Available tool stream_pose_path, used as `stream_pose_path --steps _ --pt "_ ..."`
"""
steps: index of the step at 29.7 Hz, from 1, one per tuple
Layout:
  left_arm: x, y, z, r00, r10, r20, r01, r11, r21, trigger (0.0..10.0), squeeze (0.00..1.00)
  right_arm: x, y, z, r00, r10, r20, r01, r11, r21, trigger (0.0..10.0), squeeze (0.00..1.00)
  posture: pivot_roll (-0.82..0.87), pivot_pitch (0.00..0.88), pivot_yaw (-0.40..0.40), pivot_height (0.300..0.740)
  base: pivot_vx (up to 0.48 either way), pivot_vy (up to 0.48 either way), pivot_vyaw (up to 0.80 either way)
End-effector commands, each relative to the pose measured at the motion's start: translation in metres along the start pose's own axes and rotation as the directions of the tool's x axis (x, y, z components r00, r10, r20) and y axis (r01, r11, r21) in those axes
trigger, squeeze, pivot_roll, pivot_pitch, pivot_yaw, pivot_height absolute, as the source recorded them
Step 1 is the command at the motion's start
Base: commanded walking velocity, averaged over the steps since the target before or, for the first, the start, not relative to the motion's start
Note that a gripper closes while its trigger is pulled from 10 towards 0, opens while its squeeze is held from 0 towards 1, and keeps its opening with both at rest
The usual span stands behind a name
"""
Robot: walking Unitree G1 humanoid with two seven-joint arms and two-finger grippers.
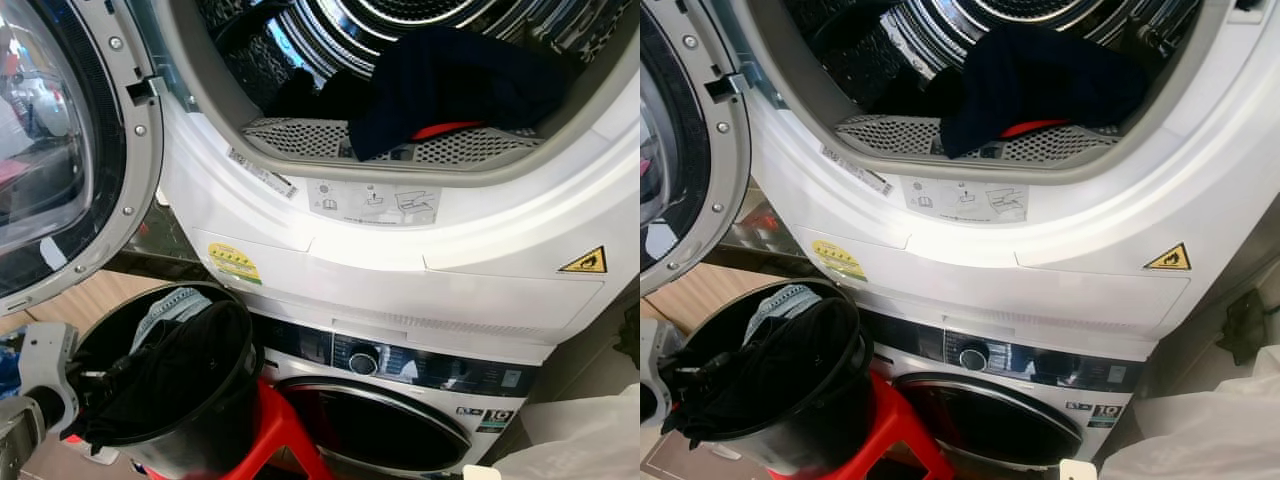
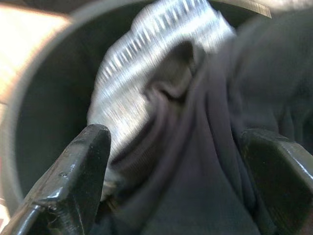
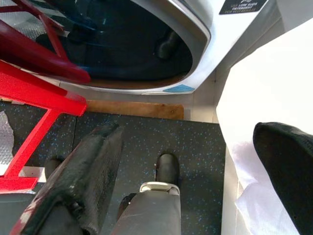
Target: Clothes washing
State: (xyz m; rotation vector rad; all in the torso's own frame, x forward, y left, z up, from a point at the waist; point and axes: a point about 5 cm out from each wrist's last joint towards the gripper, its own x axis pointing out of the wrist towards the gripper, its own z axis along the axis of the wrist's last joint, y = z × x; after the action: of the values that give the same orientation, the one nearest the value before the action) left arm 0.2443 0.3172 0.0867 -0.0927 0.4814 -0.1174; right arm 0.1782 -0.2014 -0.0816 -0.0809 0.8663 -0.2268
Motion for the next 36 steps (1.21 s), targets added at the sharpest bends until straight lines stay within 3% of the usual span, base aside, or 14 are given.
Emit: stream_pose_path --steps 1,5,8,14,27,36 --pt "-0.002 0.008 0.0 0.999 0.004 -0.035 -0.002 0.999 0.046 10.0 1.0 -0.002 0.001 -0.007 1.0 0.003 -0.026 -0.003 1.0 0.006 10.0 0.0 0.02 0.054 0.112 0.74 0.0 0.0 0.0" --pt "-0.002 0.011 0.003 0.999 -0.019 -0.047 0.023 0.996 0.087 10.0 1.0 -0.002 -0.001 -0.009 0.999 -0.004 -0.032 0.005 1.0 0.007 10.0 0.0 0.01 0.055 0.11 0.74 0.0 0.0 0.0" --pt "-0.003 0.013 0.004 0.992 -0.062 -0.113 0.079 0.985 0.155 10.0 1.0 -0.002 -0.003 -0.01 0.999 -0.01 -0.036 0.01 1.0 0.007 10.0 0.0 0.01 0.054 0.108 0.74 0.0 0.0 0.0" --pt "0.0 0.017 0.005 0.99 -0.048 -0.136 0.08 0.968 0.236 10.0 1.0 -0.002 -0.004 -0.01 0.999 -0.011 -0.034 0.011 1.0 0.007 10.0 0.0 0.01 0.055 0.098 0.74 0.0 0.0 0.0" --pt "0.024 0.007 0.019 0.984 -0.163 -0.075 0.177 0.945 0.276 10.0 1.0 -0.001 -0.008 -0.004 1.0 -0.012 -0.012 0.011 1.0 -0.009 10.0 0.0 -0.01 0.058 0.07 0.74 0.0 0.0 0.0" --pt "0.036 -0.008 0.004 0.952 -0.286 -0.107 0.302 0.933 0.198 10.0 1.0 -0.002 -0.019 -0.009 1.0 -0.026 -0.015 0.025 0.999 -0.036 10.0 0.0 -0.04 0.068 0.04 0.74 0.0 0.0 0.0"
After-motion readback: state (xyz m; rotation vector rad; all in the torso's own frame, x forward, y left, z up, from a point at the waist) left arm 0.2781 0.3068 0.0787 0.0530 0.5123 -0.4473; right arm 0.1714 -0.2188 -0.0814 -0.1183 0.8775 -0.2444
